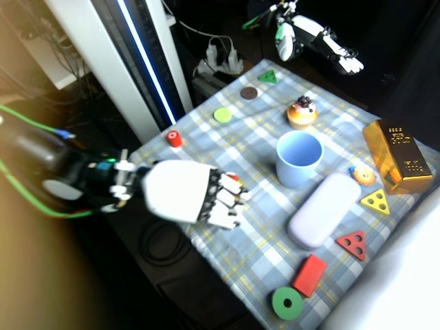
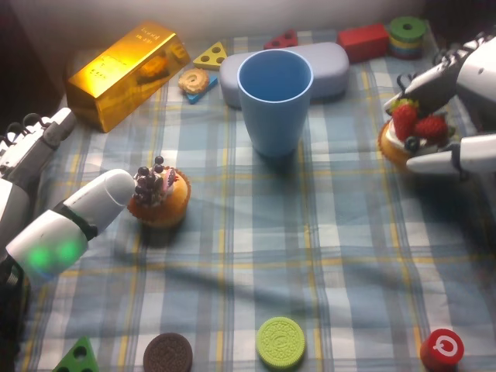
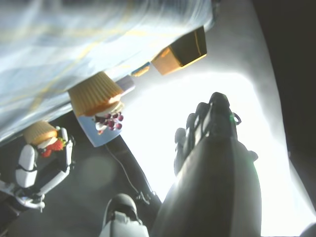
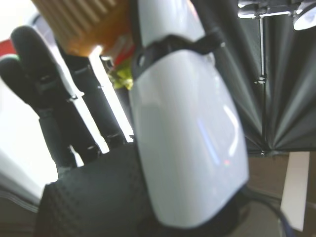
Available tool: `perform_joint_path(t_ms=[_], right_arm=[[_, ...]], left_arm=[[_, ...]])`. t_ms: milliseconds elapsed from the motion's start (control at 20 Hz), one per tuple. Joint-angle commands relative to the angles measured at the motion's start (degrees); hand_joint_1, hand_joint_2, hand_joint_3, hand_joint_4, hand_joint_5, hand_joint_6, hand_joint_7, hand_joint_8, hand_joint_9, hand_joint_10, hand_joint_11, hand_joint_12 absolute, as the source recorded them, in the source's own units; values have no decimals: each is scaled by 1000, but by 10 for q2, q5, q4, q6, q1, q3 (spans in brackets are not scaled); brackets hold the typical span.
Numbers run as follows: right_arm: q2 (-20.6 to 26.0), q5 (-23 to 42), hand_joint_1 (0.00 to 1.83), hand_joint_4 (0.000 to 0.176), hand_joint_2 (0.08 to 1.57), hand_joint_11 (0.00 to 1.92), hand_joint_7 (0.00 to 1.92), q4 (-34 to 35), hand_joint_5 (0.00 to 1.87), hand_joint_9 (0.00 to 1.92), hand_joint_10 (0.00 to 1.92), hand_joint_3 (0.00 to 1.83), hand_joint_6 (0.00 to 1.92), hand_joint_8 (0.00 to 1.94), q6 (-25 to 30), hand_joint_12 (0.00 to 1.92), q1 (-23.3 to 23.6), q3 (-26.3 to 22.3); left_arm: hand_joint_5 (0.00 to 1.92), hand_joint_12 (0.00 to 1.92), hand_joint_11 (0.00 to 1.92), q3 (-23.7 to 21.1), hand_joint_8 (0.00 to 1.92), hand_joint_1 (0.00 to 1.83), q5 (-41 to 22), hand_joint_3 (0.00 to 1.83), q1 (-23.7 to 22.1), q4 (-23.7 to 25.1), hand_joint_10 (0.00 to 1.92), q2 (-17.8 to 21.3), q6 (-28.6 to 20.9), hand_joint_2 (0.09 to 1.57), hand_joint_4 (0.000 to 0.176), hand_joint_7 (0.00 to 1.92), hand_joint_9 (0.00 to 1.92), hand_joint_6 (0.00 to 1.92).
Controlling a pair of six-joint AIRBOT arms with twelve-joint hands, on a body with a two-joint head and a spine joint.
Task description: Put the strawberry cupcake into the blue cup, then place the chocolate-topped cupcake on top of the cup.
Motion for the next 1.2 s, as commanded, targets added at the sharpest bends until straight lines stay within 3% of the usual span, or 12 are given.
perform_joint_path(t_ms=[0, 50, 250, 300, 450, 550, 600, 650, 700, 850, 1100, 1150], right_arm=[[2, 67, 988, 103, 1173, 690, 1069, 6, 871, 1084, 0, 0, 1100, 1, 3, 927, 12, -4], [6, 67, 1009, 69, 1172, 760, 1101, 4, 863, 1142, 17, 0, 1158, 7, 4, 958, 16, -6], [11, 68, 1027, 10, 1183, 780, 1100, -11, 844, 1158, 4, 1, 1190, 1, 21, 900, 31, -7], [12, 69, 1016, 30, 1186, 815, 1099, -18, 839, 1183, 10, 1, 1198, 0, 33, 917, 36, -7], [20, 71, 1041, 0, 1184, 783, 1085, -43, 844, 1170, 1, 0, 1190, 0, 64, 925, 54, -6], [29, 71, 1003, 65, 1180, 804, 1091, -62, 849, 1170, 2, 0, 1181, 1, 79, 848, 74, -8], [32, 71, 1022, 0, 1204, 717, 1037, -67, 811, 1112, 0, 0, 1239, 1, 80, 899, 81, -10], [35, 71, 1057, 0, 1205, 704, 1042, -74, 807, 1113, 4, 0, 1241, 5, 80, 922, 93, -12], [36, 71, 1197, 0, 1163, 727, 1069, -78, 796, 1127, 5, 0, 1166, 750, 80, 903, 102, -13], [33, 71, 1227, 0, 1179, 727, 999, -89, 723, 1168, 12, 0, 1208, 1110, 81, 1006, 126, -10], [0, 71, 1198, 0, 1191, 902, 966, -103, 707, 1170, 10, 2, 1332, 1072, 87, 719, 158, 8], [-8, 71, 1128, 0, 1204, 922, 929, -109, 791, 1171, 10, 0, 1245, 449, 98, 682, 165, 14]], left_arm=[[231, 0, 0, 0, 2, 156, -68, 2, -2, 25, 4, 3, -3, 939, 51, 158, 86, 3], [229, 0, 0, 0, 5, 149, -68, 0, -2, 25, 6, 3, -3, 932, 57, 166, 95, 2], [222, 0, 0, 0, 0, 149, -68, 3, -1, 25, 1, 3, -3, 942, 43, 154, 82, 2], [222, 0, 0, 0, 0, 153, -68, 1, -1, 25, 0, 3, -3, 938, 49, 148, 73, 1], [218, 0, 0, 0, 0, 173, -68, 0, -1, 25, 0, 4, -3, 932, 44, 134, 60, 1], [213, 0, 0, -1, 2, 185, -68, 5, -1, 25, 2, 4, -3, 946, 39, 137, 64, 0], [213, 0, 0, -1, 1, 184, -68, 4, 0, 25, 1, 5, -3, 946, 46, 137, 63, 0], [214, 0, 0, -1, 0, 176, -68, 4, 0, 25, 0, 5, -3, 948, 52, 134, 56, 1], [217, 0, 0, -1, 1, 172, -68, 3, 0, 24, 0, 4, -3, 946, 54, 136, 54, 2], [223, 0, 0, -1, 0, 196, -67, 5, 1, 23, 0, 4, -3, 959, 39, 130, 36, 3], [209, 0, 0, 0, 0, 200, -66, 2, 3, 19, 0, 5, -3, 959, 52, 126, 36, 0], [207, 0, 0, 1, 0, 193, -66, 1, 2, 19, 0, 5, -3, 956, 52, 122, 36, 0]])
